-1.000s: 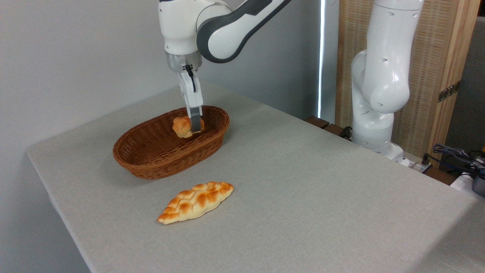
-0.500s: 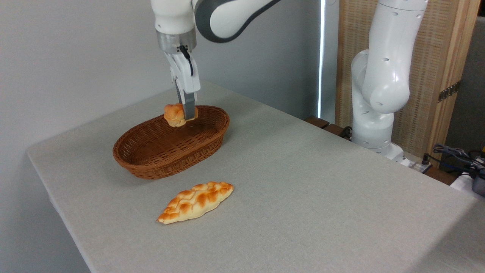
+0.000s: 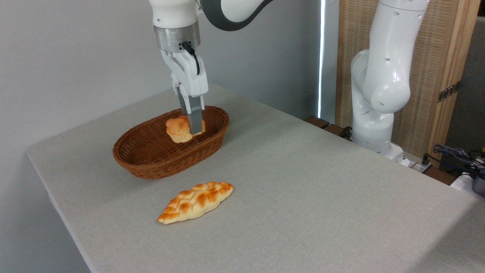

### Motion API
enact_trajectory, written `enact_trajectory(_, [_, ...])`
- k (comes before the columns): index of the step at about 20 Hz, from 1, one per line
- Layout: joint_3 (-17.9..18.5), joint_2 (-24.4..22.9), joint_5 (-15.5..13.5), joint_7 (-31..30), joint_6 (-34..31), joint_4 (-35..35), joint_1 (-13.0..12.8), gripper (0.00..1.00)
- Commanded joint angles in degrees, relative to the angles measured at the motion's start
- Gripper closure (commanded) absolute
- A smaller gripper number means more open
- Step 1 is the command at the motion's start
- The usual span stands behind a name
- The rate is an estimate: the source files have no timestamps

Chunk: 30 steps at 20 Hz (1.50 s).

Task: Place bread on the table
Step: 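Carry the roll past the braided loaf and lower it onto the table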

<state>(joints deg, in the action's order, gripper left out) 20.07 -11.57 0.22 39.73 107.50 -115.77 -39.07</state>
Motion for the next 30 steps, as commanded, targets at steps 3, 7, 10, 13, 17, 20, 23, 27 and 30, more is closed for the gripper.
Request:
enact_trajectory(3, [0.15,1.02,2.68,10.36,-3.53,0.72,7.07,0.62])
enact_trajectory(7, [1.81,4.36,4.52,13.25,-2.39,0.55,10.59,0.54])
enact_trajectory(10, [3.67,5.94,5.76,16.07,-0.99,0.11,10.59,0.45])
enact_trajectory(13, [4.02,6.82,6.11,16.69,2.87,-0.94,10.68,0.45])
enact_trajectory(17, [4.9,6.74,9.79,17.39,4.03,-4.1,10.68,0.45])
enact_trajectory(20, [4.98,6.82,10.68,17.66,5.78,-5.6,10.68,0.44])
enact_trajectory(23, [5.07,7.0,11.47,18.79,5.79,-5.95,10.68,0.29])
enact_trajectory(27, [5.16,7.0,12.27,19.24,5.79,-6.57,10.68,0.01])
enact_trajectory(30, [5.16,7.0,12.27,19.24,5.52,-7.01,10.68,0.0])
